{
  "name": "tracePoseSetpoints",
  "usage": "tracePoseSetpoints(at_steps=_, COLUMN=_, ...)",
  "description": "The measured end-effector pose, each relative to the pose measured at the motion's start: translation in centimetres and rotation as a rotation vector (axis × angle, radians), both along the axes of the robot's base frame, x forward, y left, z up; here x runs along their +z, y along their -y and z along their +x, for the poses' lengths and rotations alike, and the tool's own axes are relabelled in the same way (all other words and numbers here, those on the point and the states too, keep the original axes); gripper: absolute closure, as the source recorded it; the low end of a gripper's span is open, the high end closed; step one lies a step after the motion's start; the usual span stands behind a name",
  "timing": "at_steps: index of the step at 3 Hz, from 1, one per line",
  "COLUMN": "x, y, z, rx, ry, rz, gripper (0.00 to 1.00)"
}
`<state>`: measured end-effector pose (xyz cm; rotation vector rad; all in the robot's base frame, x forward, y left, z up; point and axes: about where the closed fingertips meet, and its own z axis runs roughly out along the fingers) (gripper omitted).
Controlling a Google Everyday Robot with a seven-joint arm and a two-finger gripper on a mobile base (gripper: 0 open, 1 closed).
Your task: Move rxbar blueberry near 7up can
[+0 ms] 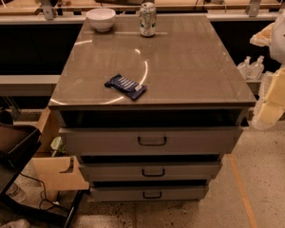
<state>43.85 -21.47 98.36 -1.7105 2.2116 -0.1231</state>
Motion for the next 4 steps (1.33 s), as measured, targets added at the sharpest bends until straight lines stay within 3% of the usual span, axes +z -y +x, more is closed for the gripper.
tracePoseSetpoints(at_steps=1, x=0.0, y=0.0, z=0.0, rx=0.000, ry=0.000, rz=0.000, gripper=0.00)
tracePoseSetpoints(at_steps=2, x=-0.8, y=-1.2, z=2.8, rx=-0.055, ry=0.053, rz=0.090, gripper=0.00)
tracePoseSetpoints(at_steps=3, x=-1.4, y=-2.9, z=7.3, rx=-0.146, ry=0.127, rz=0.220, gripper=0.00)
tracePoseSetpoints(at_steps=4, x=-3.5, y=-5.3, z=10.3, rx=-0.206, ry=0.154, rz=0.395, gripper=0.00)
